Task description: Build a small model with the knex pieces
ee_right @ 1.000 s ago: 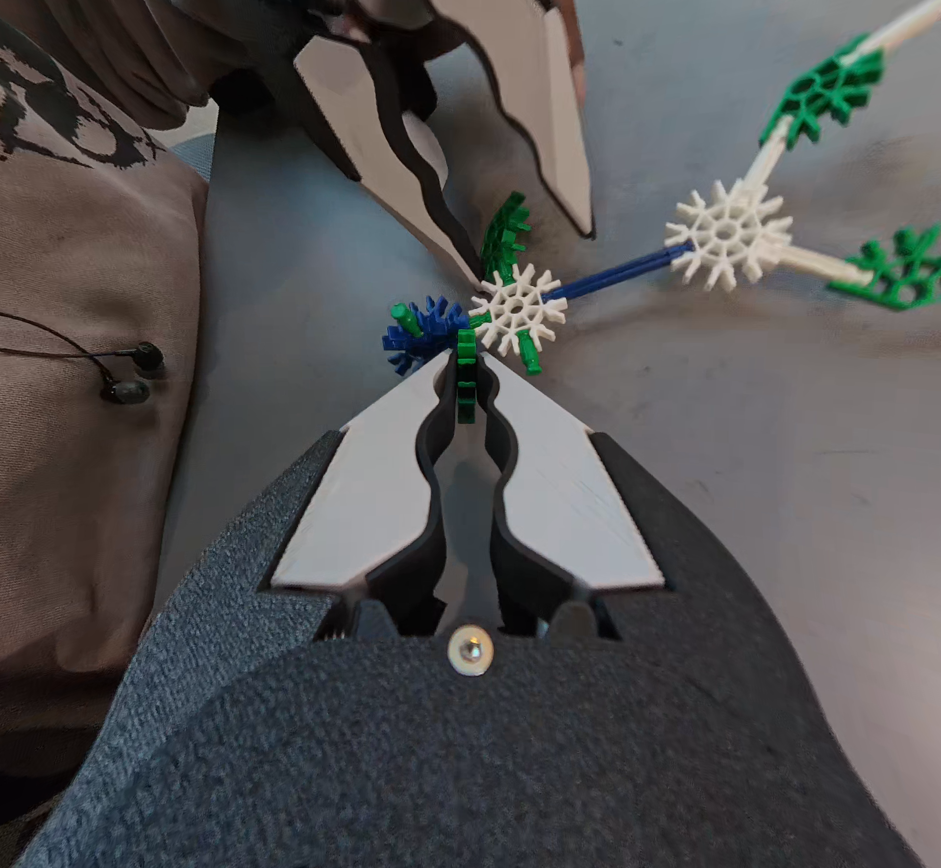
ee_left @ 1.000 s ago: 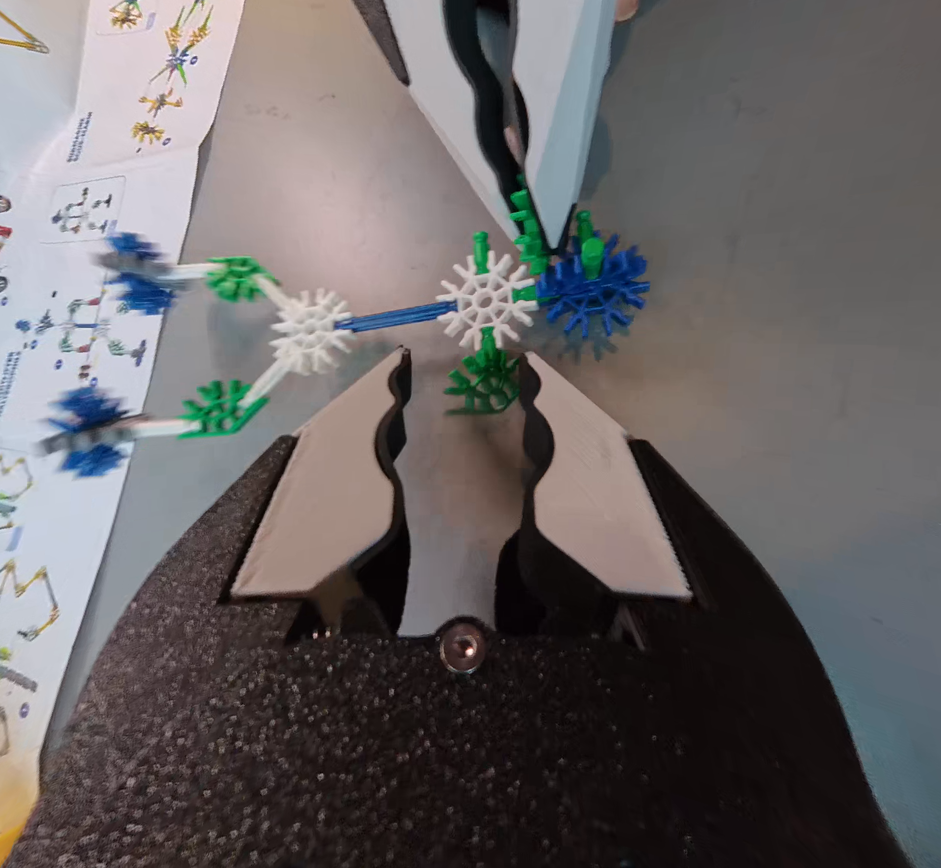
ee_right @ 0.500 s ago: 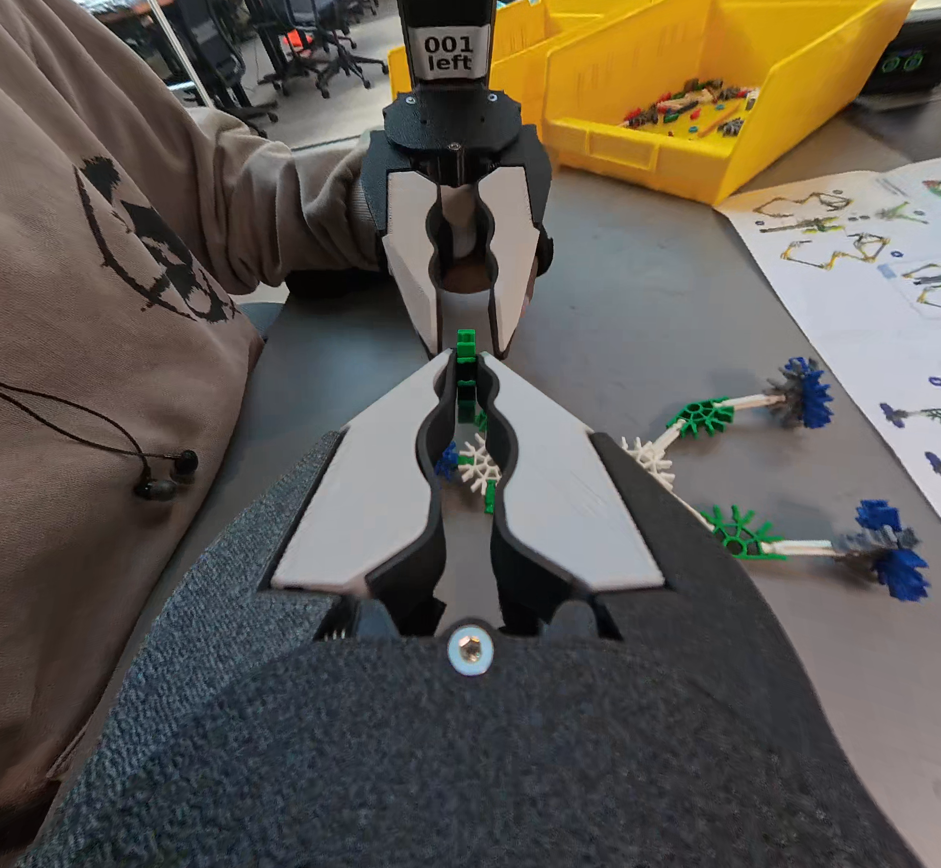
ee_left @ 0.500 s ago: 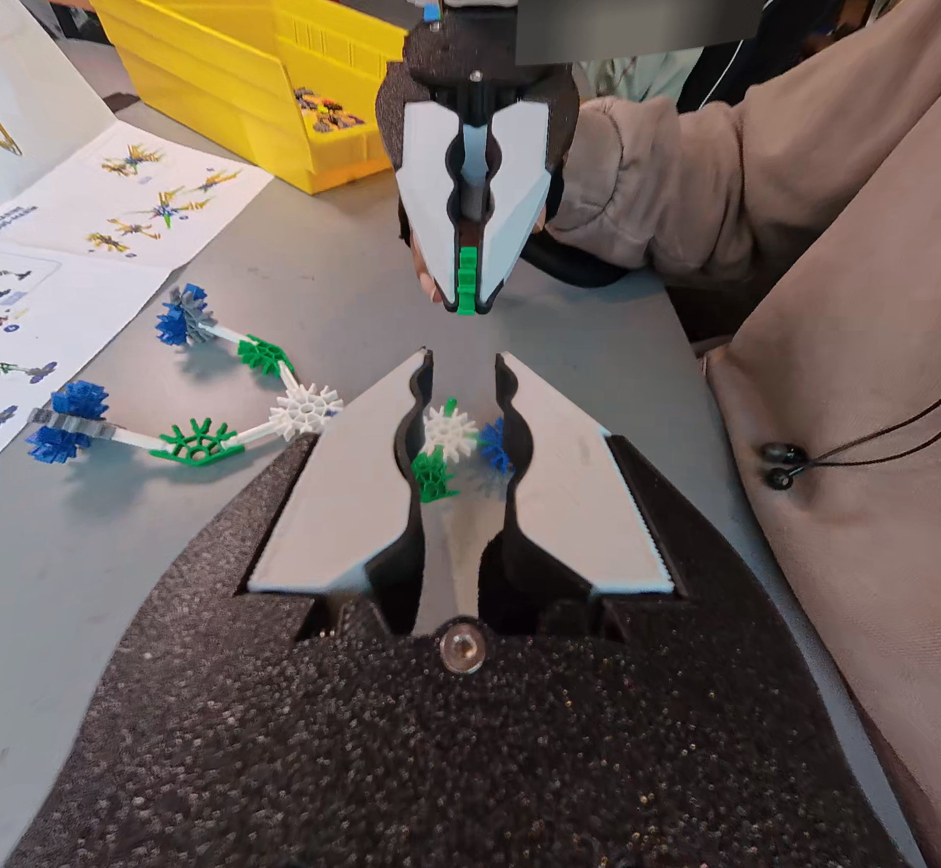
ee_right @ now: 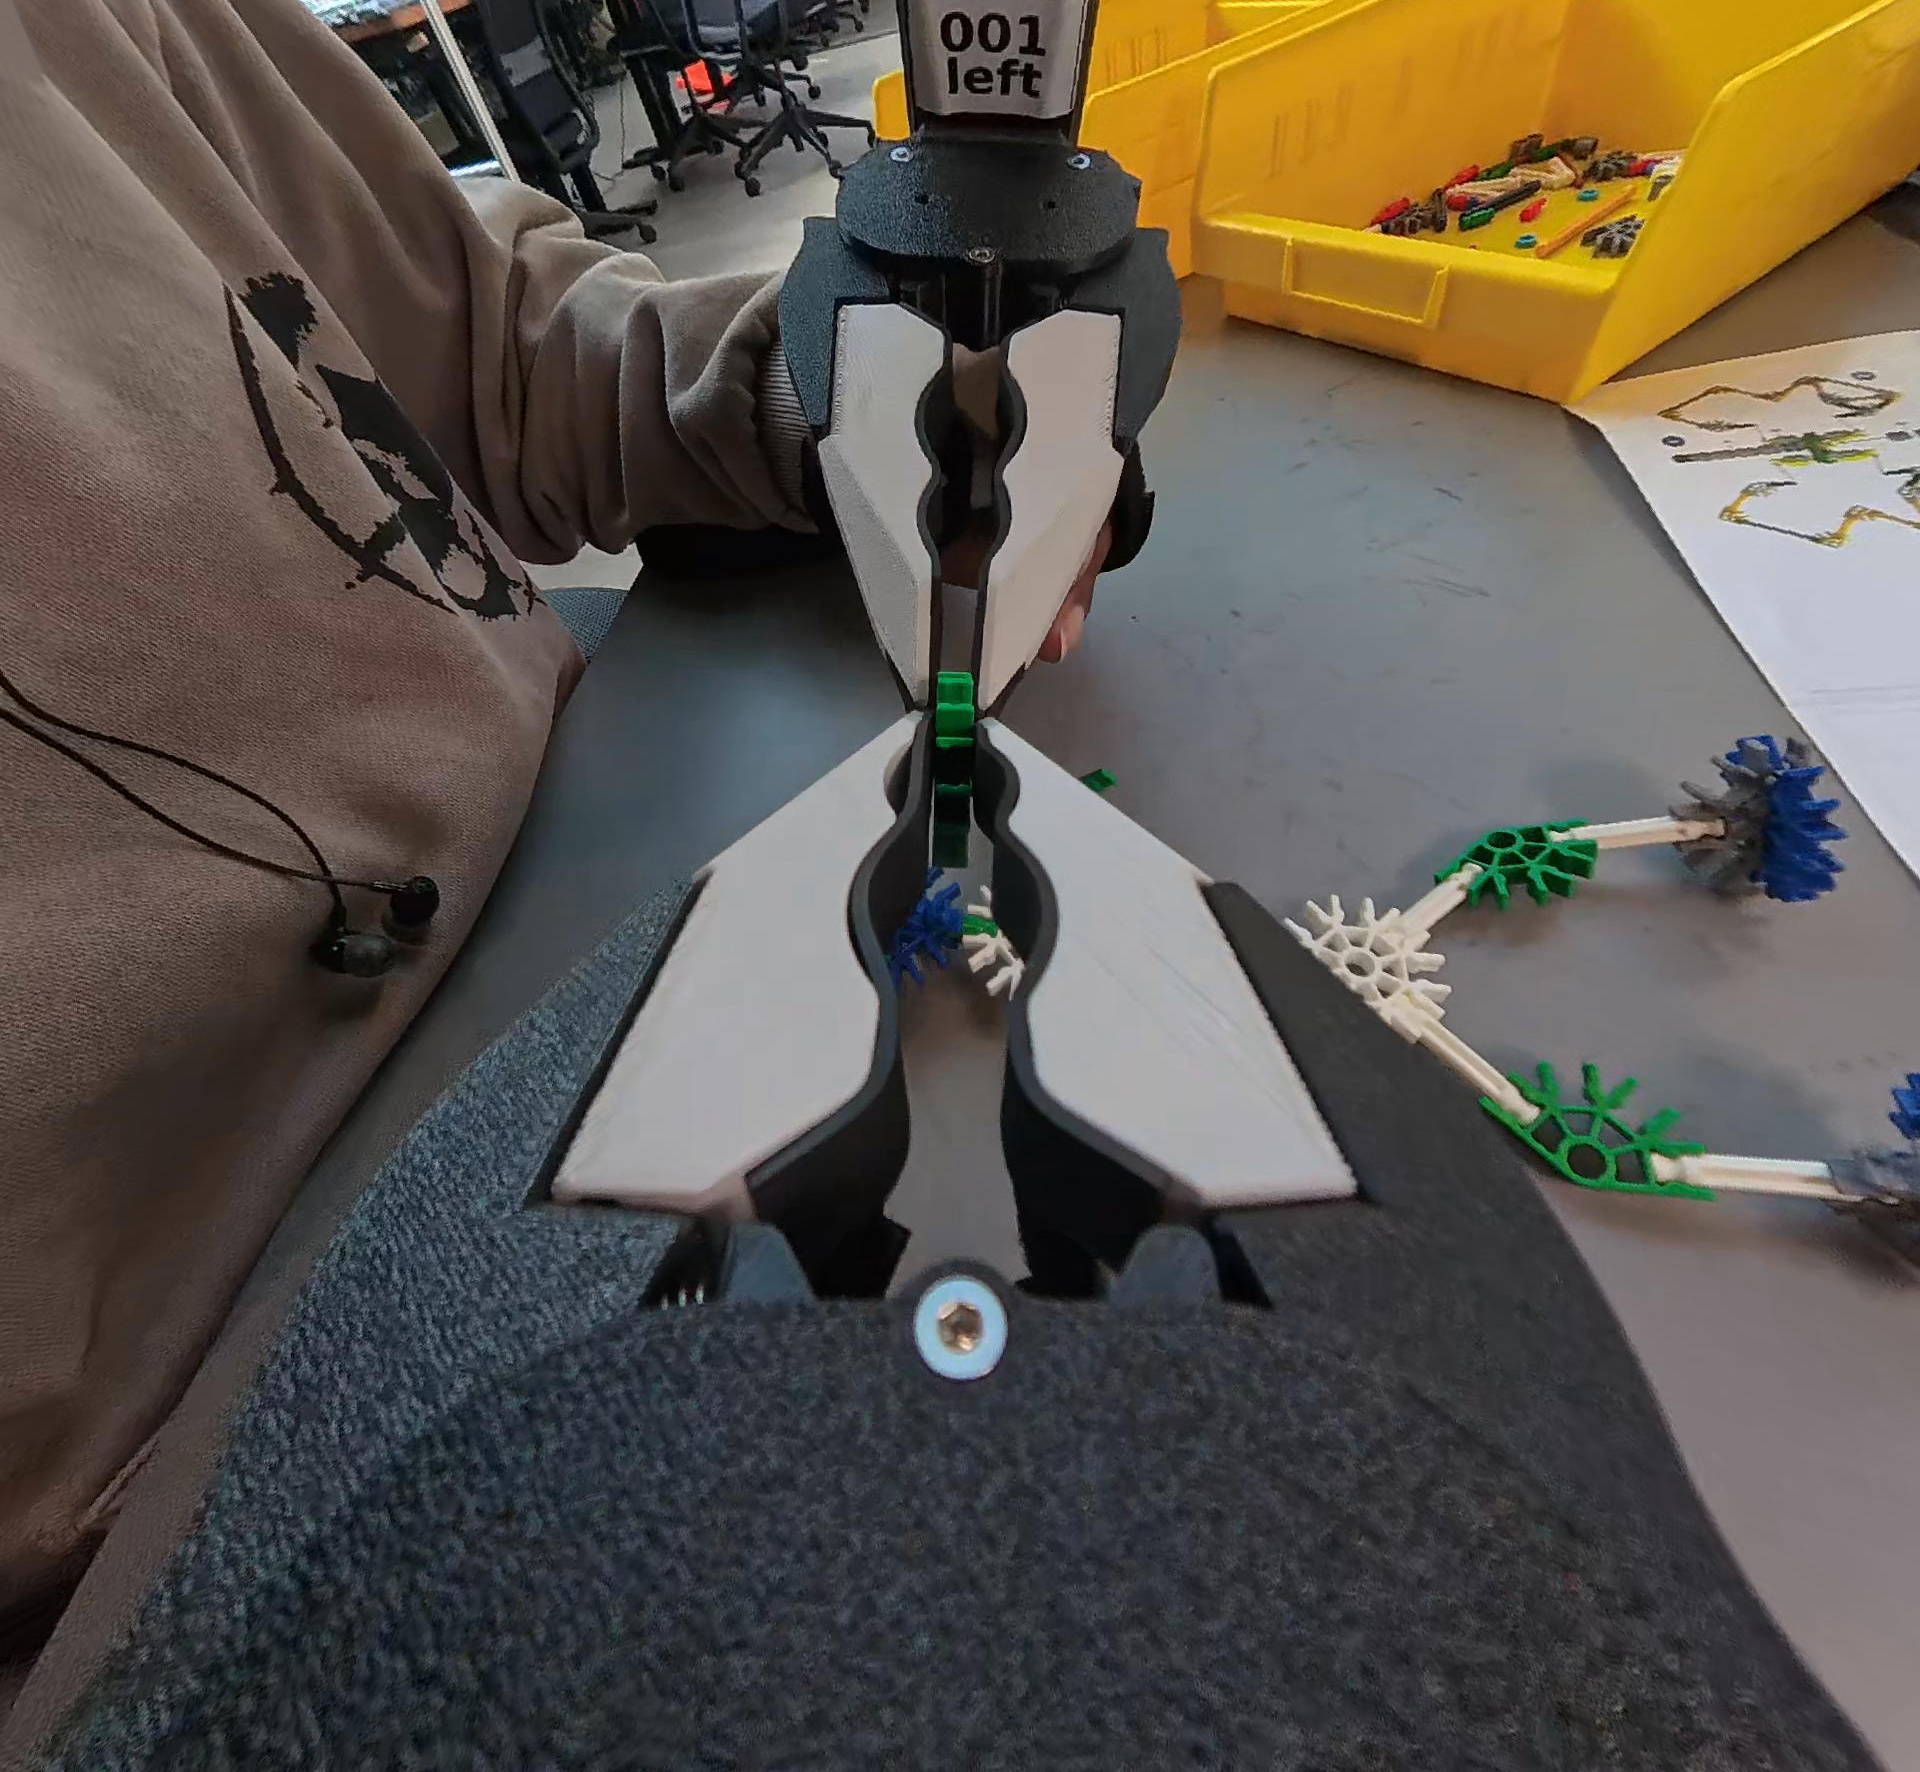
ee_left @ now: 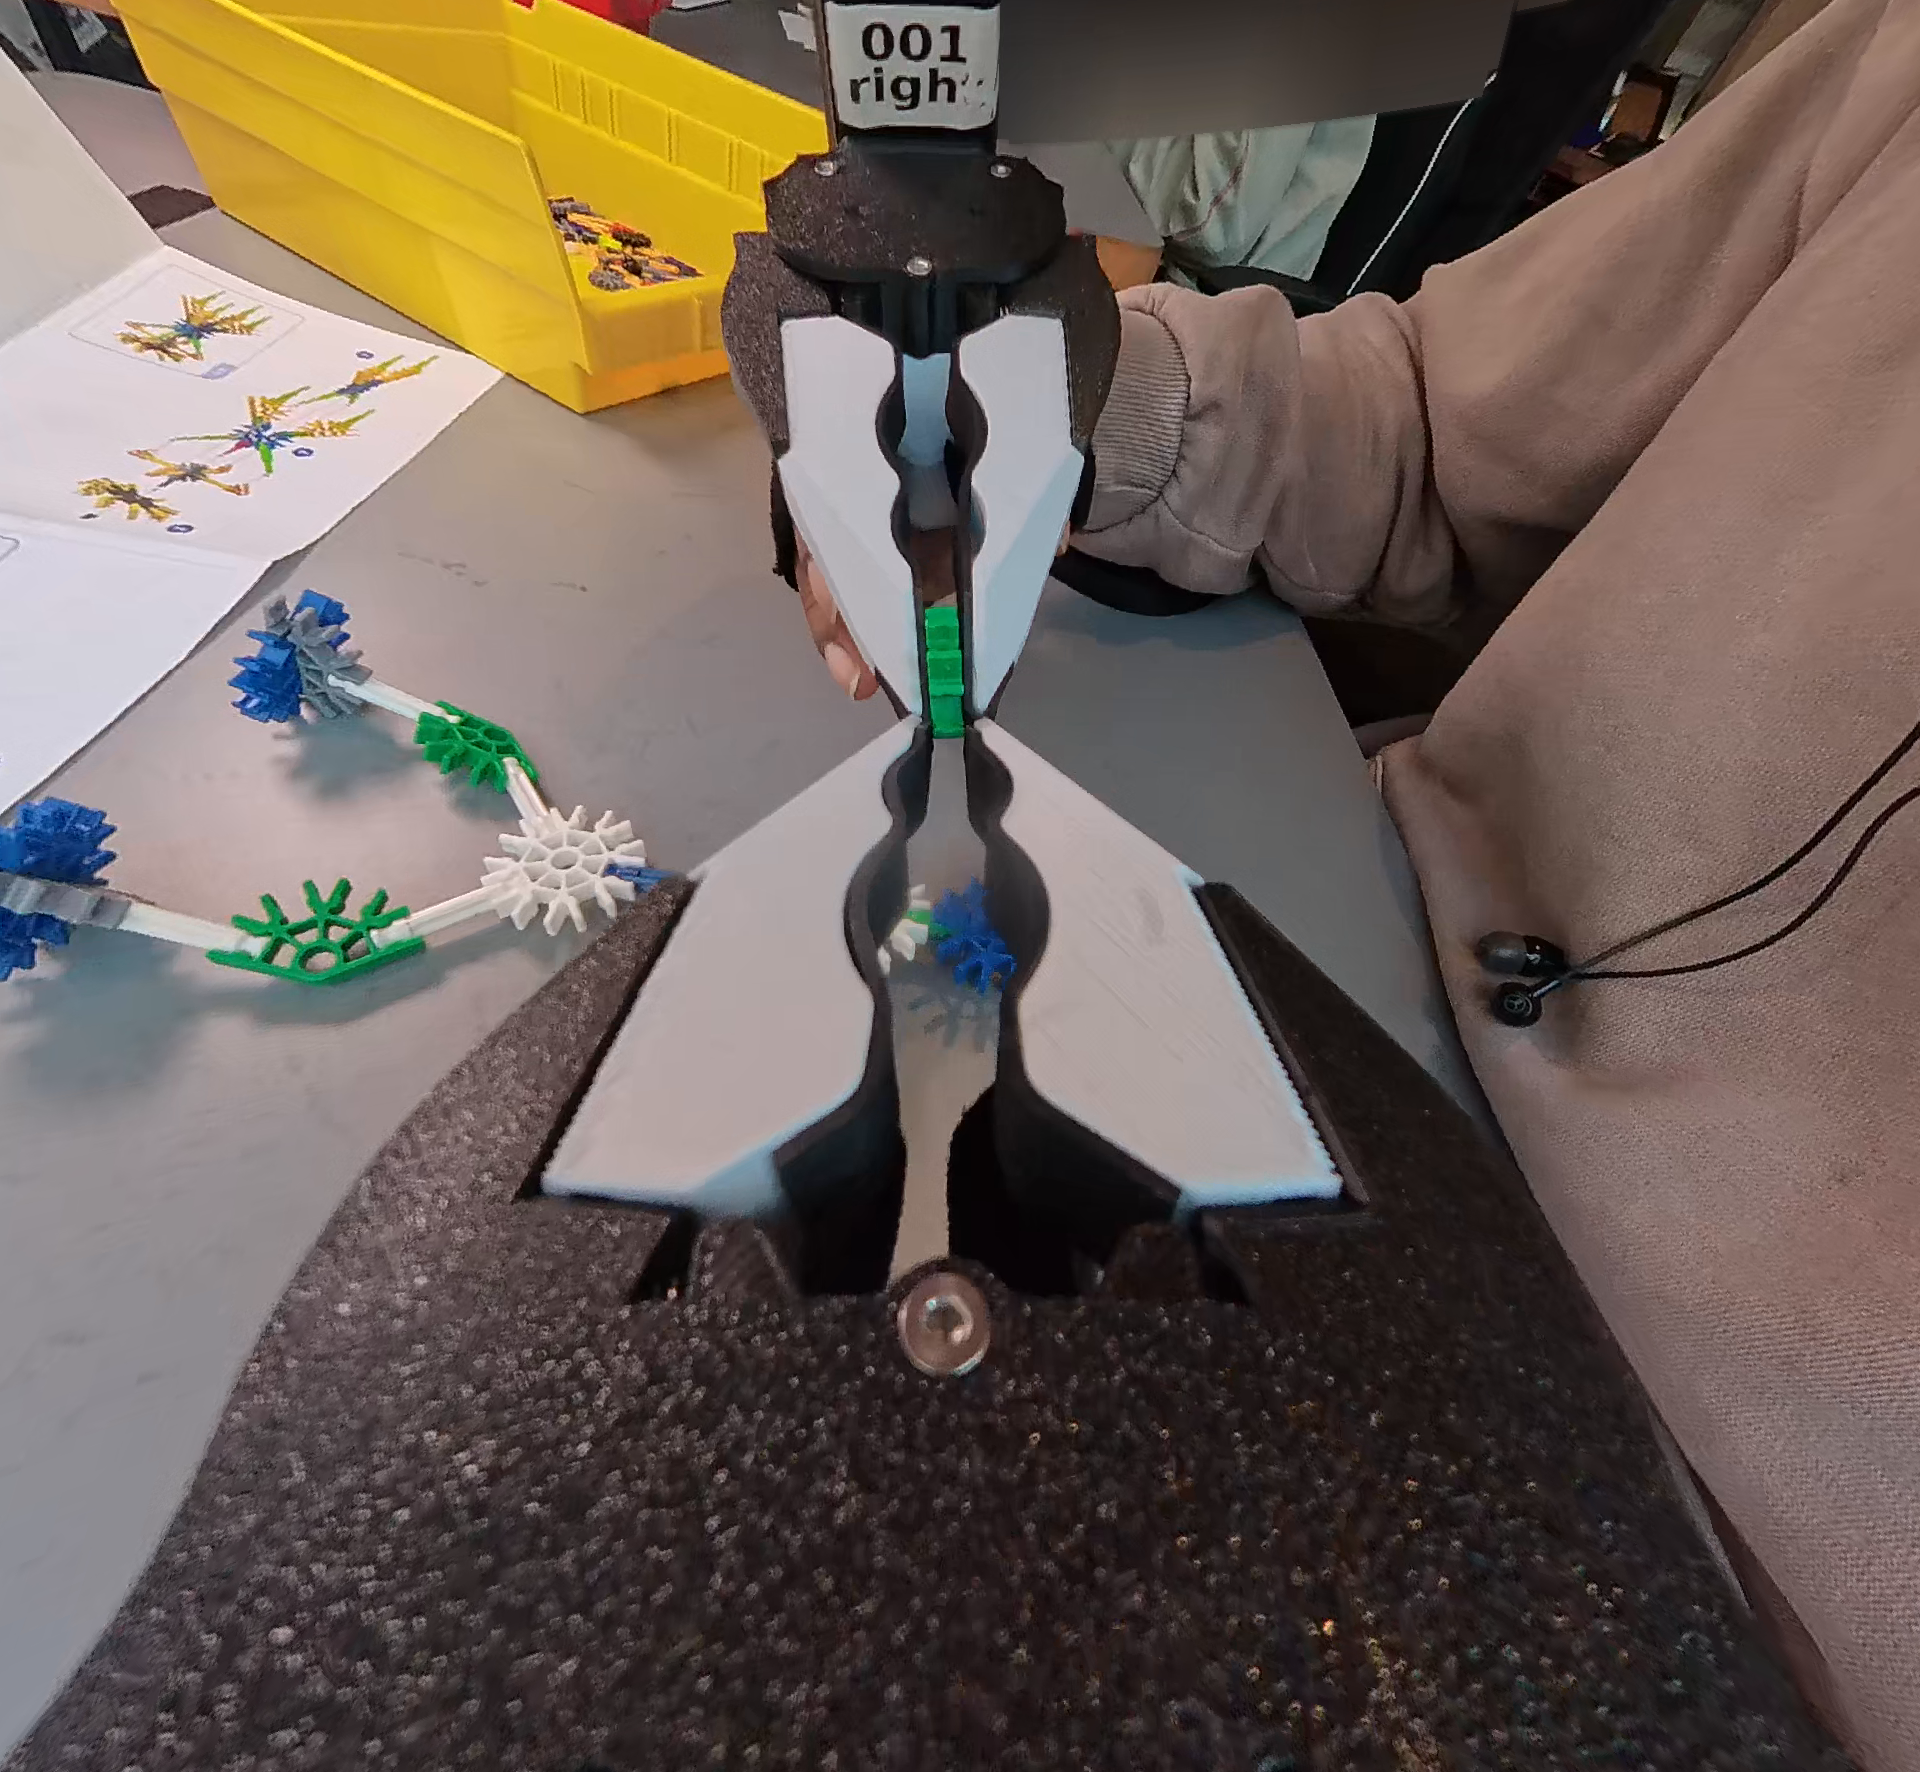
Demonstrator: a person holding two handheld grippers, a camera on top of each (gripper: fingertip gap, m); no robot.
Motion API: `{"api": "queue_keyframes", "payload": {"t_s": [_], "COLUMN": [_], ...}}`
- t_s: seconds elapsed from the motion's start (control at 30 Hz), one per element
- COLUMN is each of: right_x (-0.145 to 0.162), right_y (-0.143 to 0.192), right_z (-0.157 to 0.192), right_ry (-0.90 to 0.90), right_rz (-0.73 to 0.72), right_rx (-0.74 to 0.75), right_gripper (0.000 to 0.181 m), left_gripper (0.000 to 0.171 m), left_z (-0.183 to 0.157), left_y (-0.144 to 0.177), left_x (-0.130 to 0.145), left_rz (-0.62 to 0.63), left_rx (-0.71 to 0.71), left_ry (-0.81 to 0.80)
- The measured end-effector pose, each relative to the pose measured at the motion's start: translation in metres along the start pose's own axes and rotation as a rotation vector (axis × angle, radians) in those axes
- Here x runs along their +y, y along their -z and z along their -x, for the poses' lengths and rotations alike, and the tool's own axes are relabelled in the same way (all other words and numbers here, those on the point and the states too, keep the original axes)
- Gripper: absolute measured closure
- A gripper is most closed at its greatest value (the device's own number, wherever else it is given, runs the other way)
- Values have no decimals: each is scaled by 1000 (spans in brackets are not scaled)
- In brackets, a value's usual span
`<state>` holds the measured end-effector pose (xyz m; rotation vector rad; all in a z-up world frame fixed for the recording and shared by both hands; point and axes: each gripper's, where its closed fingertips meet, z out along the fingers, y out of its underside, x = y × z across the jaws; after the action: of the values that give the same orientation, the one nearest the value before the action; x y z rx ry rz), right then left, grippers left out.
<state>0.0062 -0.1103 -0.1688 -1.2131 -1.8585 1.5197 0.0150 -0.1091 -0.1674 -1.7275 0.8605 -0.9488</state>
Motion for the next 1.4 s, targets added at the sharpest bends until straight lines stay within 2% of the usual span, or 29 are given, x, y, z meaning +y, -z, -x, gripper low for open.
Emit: {"api": "queue_keyframes", "payload": {"t_s": [0.07, 0.13, 0.27, 0.37, 0.5, 0.6, 0.73, 0.8, 0.9, 0.97, 1.03, 1.1, 1.17, 1.2, 1.23, 1.27, 1.33, 1.4], "right_x": [3, 2, -11, -20, -11, -4, -11, -20, -18, -17, -17, -16, -14, -13, -12, -12, -11, -11], "right_y": [0, 2, 19, 37, 57, 69, 84, 92, 96, 97, 97, 96, 92, 91, 90, 88, 87, 86], "right_z": [-4, -12, -27, -43, -67, -82, -89, -87, -86, -83, -83, -82, -82, -82, -82, -82, -82, -83], "right_ry": [5, -9, -28, -24, 33, 103, 192, 232, 212, 215, 233, 235, 238, 242, 247, 250, 253, 244], "right_rz": [10, -6, -90, -142, -80, -62, -168, -220, -246, -246, -234, -228, -213, -203, -197, -191, -182, -181], "right_rx": [23, 58, 135, 228, 361, 456, 557, 596, 598, 589, 597, 590, 585, 584, 585, 585, 588, 588], "right_gripper": [174, 156, 138, 126, 117, 124, 136, 144, 146, 147, 149, 151, 153, 153, 153, 154, 154, 154], "left_gripper": [166, 166, 166, 166, 166, 166, 165, 165, 166, 166, 166, 166, 166, 162, 149, 141, 137, 137], "left_z": [3, 9, 34, 61, 97, 116, 129, 128, 105, 86, 72, 70, 69, 68, 66, 65, 65, 72], "left_y": [-1, 1, 16, 38, 84, 131, 205, 256, 351, 413, 465, 501, 520, 526, 529, 529, 516, 486], "left_x": [3, 3, -6, -14, -32, -49, -65, -72, -81, -72, -51, -15, 16, 28, 37, 39, 27, 5], "left_rz": [18, 15, -39, -89, -176, -262, -303, -291, -340, -382, -377, -286, -249, -236, -231, -247, -301, -313], "left_rx": [-20, -53, -174, -339, -623, -851, -1176, -1369, -1646, -1777, -1868, -1896, -1874, -1868, -1854, -1841, -1785, -1691], "left_ry": [-4, -5, 5, -18, -69, -110, -207, -239, -237, -167, -56, 111, 236, 280, 320, 333, 283, 201]}}
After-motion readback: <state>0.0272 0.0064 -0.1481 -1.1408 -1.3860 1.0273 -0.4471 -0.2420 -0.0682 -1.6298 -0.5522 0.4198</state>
